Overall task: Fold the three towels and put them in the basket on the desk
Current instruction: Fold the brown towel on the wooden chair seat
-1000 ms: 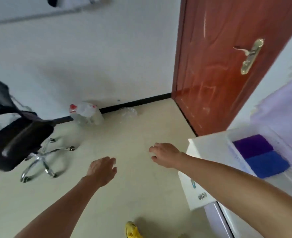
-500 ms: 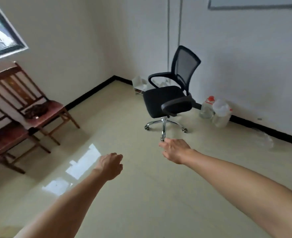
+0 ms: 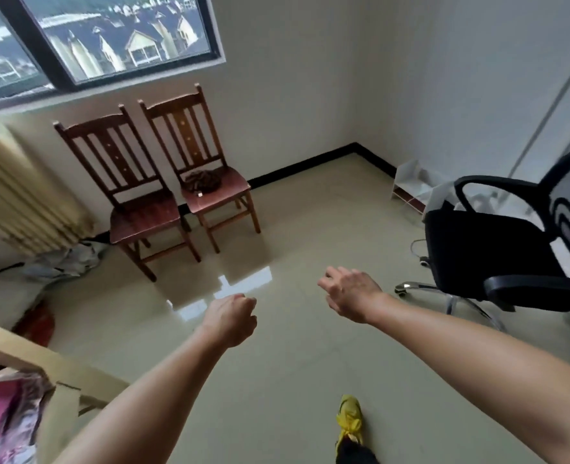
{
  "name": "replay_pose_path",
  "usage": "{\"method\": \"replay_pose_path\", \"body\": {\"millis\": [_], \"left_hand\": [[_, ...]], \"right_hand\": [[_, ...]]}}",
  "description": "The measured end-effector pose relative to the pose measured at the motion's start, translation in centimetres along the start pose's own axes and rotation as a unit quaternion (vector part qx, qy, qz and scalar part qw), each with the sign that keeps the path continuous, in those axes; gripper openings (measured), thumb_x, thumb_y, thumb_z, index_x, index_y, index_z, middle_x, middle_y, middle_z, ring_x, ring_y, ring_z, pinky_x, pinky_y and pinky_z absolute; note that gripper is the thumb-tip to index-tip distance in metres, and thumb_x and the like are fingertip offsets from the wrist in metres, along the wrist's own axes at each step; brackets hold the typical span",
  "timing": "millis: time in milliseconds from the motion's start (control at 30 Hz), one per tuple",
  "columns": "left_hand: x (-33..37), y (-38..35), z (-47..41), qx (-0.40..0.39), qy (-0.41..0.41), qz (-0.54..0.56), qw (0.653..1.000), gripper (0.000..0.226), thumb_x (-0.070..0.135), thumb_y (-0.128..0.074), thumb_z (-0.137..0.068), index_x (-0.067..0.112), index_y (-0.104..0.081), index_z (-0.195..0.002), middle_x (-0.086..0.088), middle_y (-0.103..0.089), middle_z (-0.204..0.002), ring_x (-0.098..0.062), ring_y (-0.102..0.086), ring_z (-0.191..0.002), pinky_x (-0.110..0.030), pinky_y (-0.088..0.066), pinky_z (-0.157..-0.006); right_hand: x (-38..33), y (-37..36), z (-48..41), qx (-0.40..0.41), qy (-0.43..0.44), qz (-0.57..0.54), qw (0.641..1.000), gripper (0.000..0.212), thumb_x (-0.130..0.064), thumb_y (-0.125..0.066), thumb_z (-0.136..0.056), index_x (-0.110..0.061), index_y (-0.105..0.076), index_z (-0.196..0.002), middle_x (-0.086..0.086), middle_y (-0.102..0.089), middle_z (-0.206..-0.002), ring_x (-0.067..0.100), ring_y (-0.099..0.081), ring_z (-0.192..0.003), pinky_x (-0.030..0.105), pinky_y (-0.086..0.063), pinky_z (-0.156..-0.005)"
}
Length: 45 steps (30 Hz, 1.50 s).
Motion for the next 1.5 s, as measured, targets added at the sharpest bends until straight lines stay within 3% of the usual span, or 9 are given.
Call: {"method": "replay_pose_path", "body": {"millis": [233, 533, 667, 900, 1100, 1500], "left_hand": [[-9.7, 3.5, -11.4, 0.005, 0.12, 0.06, 0.991, 0.029, 0.035, -0.046, -0.092, 0.017, -0.058, -0.112, 0.001, -0.06, -0.117, -0.02, -0.055, -0.114, -0.028, -0.044, -0.088], [-23.5, 2.8, -24.9, -0.039, 0.206, 0.076, 0.975, 0.028, 0.034, -0.041, -0.093, 0.018, -0.056, -0.11, -0.002, -0.058, -0.113, -0.022, -0.056, -0.111, -0.032, -0.045, -0.086], [-28.5, 3.2, -31.8, -0.057, 0.204, 0.08, 0.974, 0.024, 0.034, -0.042, -0.093, 0.016, -0.055, -0.102, -0.003, -0.059, -0.111, -0.023, -0.057, -0.107, -0.033, -0.044, -0.081], [-37.5, 7.7, -48.0, -0.053, 0.158, 0.073, 0.983, 0.027, 0.038, -0.045, -0.093, 0.019, -0.056, -0.108, -0.002, -0.059, -0.118, -0.024, -0.055, -0.115, -0.033, -0.045, -0.086], [-43.1, 9.7, -58.8, -0.052, 0.133, 0.071, 0.987, 0.027, 0.038, -0.045, -0.094, 0.018, -0.056, -0.109, -0.003, -0.059, -0.118, -0.023, -0.054, -0.115, -0.033, -0.045, -0.087], [-54.6, 8.7, -77.5, -0.1, 0.201, 0.127, 0.966, 0.028, 0.036, -0.044, -0.094, 0.017, -0.054, -0.111, -0.003, -0.058, -0.118, -0.026, -0.056, -0.113, -0.034, -0.044, -0.087]], "right_hand": [[3.3, 3.4, -19.6, 0.002, 0.085, 0.001, 0.996, 0.031, -0.024, -0.041, -0.096, -0.015, -0.051, -0.124, 0.011, -0.047, -0.123, 0.03, -0.051, -0.11, 0.039, -0.045, -0.086], [2.1, 3.7, -43.4, -0.012, 0.166, 0.006, 0.986, 0.031, -0.025, -0.04, -0.096, -0.016, -0.053, -0.123, 0.01, -0.049, -0.12, 0.03, -0.053, -0.105, 0.04, -0.048, -0.082], [2.9, 3.3, -50.9, -0.027, 0.161, 0.01, 0.987, 0.032, -0.029, -0.041, -0.097, -0.017, -0.051, -0.125, 0.009, -0.048, -0.123, 0.029, -0.053, -0.109, 0.04, -0.047, -0.084], [8.1, 6.0, -66.9, -0.042, 0.096, -0.008, 0.994, 0.034, -0.032, -0.045, -0.096, -0.018, -0.05, -0.126, 0.007, -0.047, -0.122, 0.027, -0.054, -0.108, 0.038, -0.049, -0.081], [11.3, 5.7, -78.0, -0.08, 0.09, -0.005, 0.993, 0.035, -0.035, -0.044, -0.098, -0.019, -0.048, -0.129, 0.006, -0.045, -0.126, 0.027, -0.054, -0.111, 0.039, -0.048, -0.083], [14.8, 2.7, -104.8, -0.12, 0.155, 0.0, 0.981, 0.034, -0.034, -0.046, -0.098, -0.018, -0.047, -0.128, 0.008, -0.046, -0.125, 0.029, -0.056, -0.109, 0.035, -0.044, -0.077]]}}
Point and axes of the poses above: each hand's wrist, its own z-axis away from the middle knuckle, its own y-axis out of the back of the hand, x = y × z, the point moved 8 cm from there along -z, towards the middle knuckle
